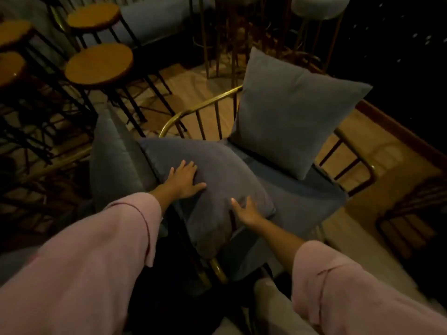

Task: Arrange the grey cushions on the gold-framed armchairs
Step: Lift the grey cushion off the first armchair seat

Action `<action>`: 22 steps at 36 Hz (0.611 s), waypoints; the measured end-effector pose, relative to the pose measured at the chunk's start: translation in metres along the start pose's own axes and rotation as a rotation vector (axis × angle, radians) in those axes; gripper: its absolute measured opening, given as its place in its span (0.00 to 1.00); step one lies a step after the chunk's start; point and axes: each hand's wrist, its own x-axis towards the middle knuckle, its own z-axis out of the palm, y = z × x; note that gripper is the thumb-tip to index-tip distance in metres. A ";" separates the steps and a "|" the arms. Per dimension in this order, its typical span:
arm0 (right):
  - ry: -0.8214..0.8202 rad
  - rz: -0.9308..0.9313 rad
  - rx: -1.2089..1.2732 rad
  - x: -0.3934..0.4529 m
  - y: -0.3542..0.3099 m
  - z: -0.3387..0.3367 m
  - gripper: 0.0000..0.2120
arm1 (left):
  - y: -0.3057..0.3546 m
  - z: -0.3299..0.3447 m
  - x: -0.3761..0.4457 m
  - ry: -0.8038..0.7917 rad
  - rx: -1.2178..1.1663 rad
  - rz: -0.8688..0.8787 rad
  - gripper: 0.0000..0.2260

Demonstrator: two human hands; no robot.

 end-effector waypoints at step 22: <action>-0.116 0.282 0.879 0.055 0.028 0.011 0.69 | -0.036 -0.062 0.139 -0.013 0.348 -0.294 0.53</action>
